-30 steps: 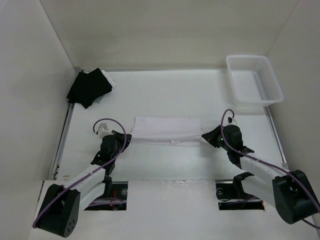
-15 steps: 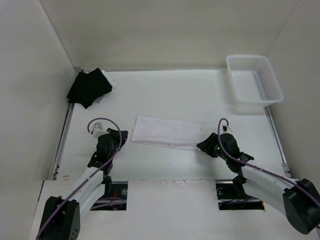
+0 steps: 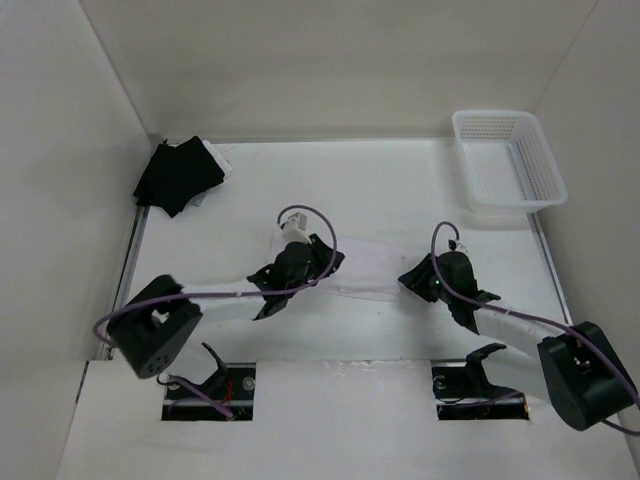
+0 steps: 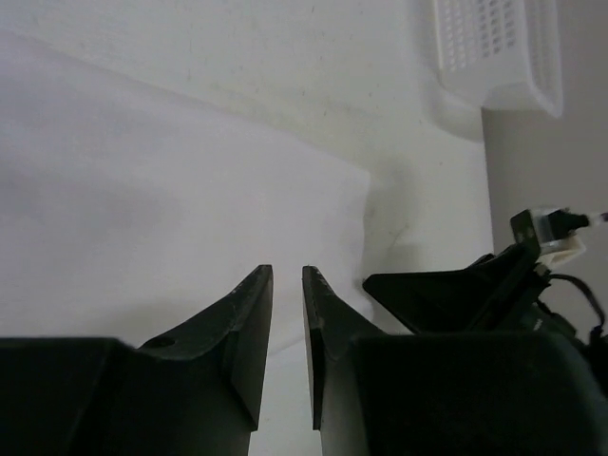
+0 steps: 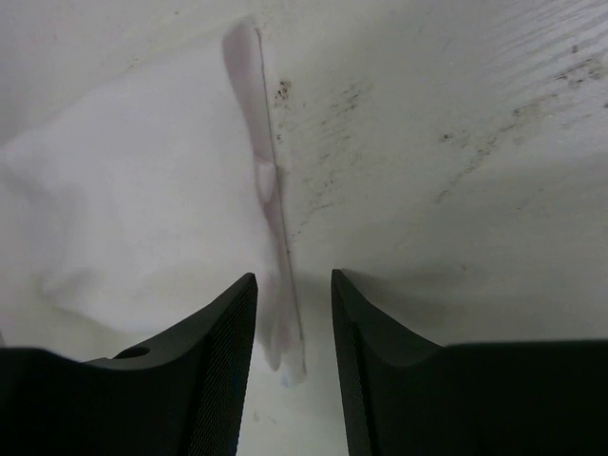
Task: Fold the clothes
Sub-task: Fold the tank top
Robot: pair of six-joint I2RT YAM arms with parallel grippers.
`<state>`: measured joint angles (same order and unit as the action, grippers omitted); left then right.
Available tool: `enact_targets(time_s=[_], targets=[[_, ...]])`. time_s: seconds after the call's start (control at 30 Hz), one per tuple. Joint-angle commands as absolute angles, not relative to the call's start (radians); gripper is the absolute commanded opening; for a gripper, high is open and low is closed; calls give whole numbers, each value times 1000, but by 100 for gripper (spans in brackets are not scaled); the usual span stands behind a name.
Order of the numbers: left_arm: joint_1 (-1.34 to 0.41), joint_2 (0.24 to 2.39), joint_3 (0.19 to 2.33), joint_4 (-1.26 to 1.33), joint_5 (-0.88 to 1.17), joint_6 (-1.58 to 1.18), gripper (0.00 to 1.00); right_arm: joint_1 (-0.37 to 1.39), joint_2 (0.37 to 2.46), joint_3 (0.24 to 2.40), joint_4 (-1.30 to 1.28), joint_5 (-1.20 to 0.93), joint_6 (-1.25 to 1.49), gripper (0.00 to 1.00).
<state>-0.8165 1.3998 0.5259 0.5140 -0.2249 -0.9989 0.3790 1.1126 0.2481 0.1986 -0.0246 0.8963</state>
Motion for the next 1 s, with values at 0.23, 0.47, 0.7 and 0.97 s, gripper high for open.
enact_targets(time_s=[0.23, 0.47, 0.7, 0.97], targets=[[-878, 1617, 509, 666, -166, -1077, 15, 347, 1287, 261, 452, -156, 972, 35], [-892, 1586, 425, 683, -163, -1094, 15, 338, 1407, 261, 601, -187, 1043, 15], [-880, 1476, 365, 678, -170, -1069, 15, 340, 1310, 230, 614, -101, 1042, 3], [-687, 1114, 316, 493, -153, -1028, 19, 385, 1039, 392, 218, 44, 855, 3]])
